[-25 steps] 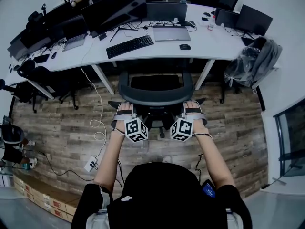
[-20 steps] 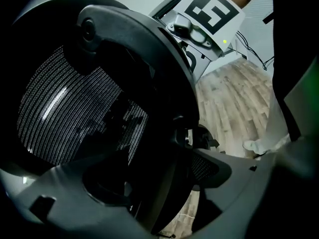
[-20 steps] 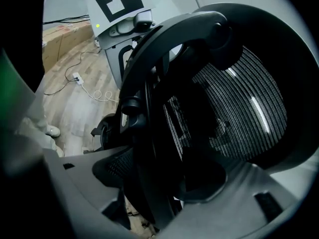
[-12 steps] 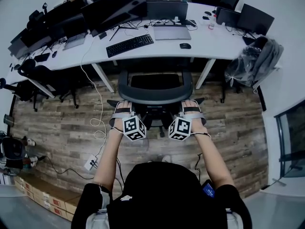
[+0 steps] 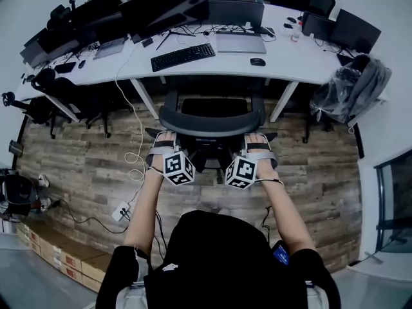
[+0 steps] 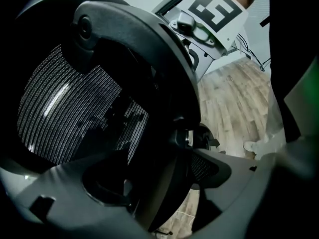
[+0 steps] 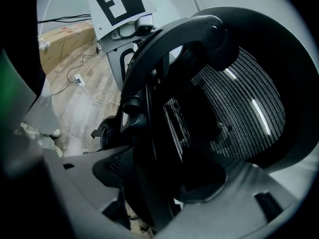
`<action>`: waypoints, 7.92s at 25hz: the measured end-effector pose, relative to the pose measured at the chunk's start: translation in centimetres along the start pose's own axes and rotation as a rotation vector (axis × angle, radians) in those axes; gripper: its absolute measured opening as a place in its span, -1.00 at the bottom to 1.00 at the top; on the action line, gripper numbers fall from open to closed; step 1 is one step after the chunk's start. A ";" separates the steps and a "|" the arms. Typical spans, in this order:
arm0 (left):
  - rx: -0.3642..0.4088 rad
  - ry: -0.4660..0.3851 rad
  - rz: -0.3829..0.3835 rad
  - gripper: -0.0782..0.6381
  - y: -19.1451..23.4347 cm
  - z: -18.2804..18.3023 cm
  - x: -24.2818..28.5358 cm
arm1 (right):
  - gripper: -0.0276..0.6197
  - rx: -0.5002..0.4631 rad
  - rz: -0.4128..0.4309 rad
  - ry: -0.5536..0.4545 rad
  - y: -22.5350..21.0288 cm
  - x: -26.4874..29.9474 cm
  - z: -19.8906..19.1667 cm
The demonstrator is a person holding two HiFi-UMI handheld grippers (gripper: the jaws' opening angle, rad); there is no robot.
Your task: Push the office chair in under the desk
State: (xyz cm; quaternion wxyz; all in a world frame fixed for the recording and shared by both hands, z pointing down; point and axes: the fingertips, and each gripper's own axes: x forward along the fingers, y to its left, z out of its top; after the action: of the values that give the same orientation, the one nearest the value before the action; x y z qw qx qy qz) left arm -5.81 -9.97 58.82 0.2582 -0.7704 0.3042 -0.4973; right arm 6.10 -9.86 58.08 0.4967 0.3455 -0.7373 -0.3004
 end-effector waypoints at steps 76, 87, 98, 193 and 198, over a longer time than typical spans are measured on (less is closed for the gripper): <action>0.028 -0.120 -0.067 0.32 19.7 -2.0 21.2 | 0.02 0.082 -0.007 0.183 -16.8 24.0 -3.5; 0.025 -0.154 -0.046 0.32 22.1 -2.1 24.1 | 0.02 0.098 -0.028 0.201 -18.7 27.1 -4.3; 0.019 -0.139 -0.041 0.32 24.0 -1.2 27.1 | 0.02 0.098 -0.035 0.178 -21.0 29.7 -5.9; -0.244 -0.148 -0.011 0.34 31.1 -0.6 31.2 | 0.01 0.355 -0.025 0.022 -27.6 33.4 -7.8; -0.306 -0.195 0.044 0.27 32.4 -0.1 29.6 | -0.03 0.446 -0.054 0.006 -28.7 31.7 -7.9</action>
State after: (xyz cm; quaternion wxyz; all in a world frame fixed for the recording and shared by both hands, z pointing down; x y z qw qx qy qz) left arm -3.31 -53.53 54.20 0.1771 -0.8383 0.3666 -0.3625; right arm 11.10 -52.95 54.72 0.4021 0.4672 -0.7745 -0.1419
